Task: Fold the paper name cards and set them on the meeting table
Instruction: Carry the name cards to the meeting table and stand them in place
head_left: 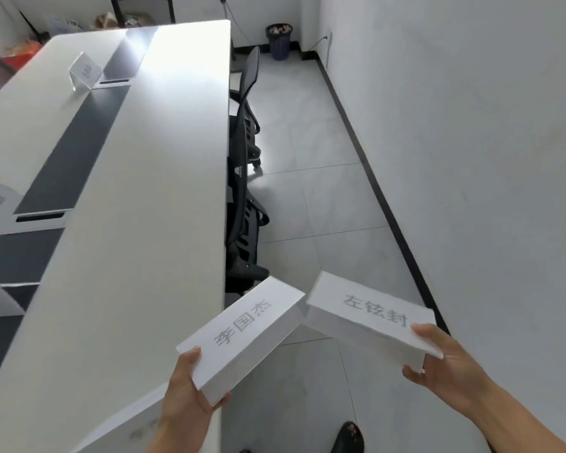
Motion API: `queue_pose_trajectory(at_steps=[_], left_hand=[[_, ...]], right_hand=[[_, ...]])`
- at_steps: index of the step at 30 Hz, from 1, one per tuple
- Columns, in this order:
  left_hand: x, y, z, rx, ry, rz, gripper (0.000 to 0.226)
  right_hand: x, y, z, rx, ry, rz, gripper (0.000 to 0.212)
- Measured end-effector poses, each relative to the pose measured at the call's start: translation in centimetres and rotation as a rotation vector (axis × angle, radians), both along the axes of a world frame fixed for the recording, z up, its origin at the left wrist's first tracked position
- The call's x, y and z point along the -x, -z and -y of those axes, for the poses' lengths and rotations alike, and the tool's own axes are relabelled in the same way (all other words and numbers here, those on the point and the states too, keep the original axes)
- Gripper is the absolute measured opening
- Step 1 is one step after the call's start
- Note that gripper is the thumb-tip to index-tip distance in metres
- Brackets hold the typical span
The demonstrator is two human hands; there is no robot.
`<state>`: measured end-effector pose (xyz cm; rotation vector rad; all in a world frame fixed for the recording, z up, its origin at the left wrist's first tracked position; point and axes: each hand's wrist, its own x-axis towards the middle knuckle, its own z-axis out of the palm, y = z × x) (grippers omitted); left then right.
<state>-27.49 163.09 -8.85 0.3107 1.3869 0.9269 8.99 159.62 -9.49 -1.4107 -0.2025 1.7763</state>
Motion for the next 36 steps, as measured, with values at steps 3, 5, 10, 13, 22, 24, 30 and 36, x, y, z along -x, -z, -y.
queue_pose_trajectory(at_steps=[3, 5, 10, 13, 22, 24, 30, 36], left_hand=[[-3.5, -0.7, -1.5, -0.006, -0.035, -0.009, 0.028], [-4.9, -1.1, -3.2, -0.009, -0.056, -0.016, 0.031], [-7.7, -1.4, -9.9, -0.002, -0.086, -0.034, 0.029], [-10.2, -1.0, -15.8, -0.032, -0.058, -0.04, 0.023], [-15.4, -3.8, -37.2, -0.102, 0.051, 0.004, 0.028], [-15.8, -4.4, -40.7, -0.134, 0.043, -0.014, 0.03], [-16.3, -5.2, -48.2, -0.182, -0.102, -0.017, 0.032], [-17.1, -5.8, -51.1, -0.16, -0.464, -0.059, 0.034]], right_hand=[[-4.6, -0.2, -1.6, -0.018, 0.046, 0.024, 0.06], [-6.8, -0.2, -3.5, -0.029, 0.077, 0.005, 0.046], [-9.5, -0.2, -10.8, -0.059, 0.097, -0.047, 0.04], [-11.0, 0.1, -16.4, -0.089, 0.069, -0.067, 0.057], [-14.4, -2.6, -35.6, -0.162, 0.009, -0.095, 0.087], [-15.0, -3.2, -39.6, -0.173, 0.004, -0.108, 0.079], [-16.8, -2.4, -52.9, -0.118, -0.136, -0.183, 0.083], [-15.6, -2.0, -67.6, -0.057, -0.388, -0.208, 0.048]])
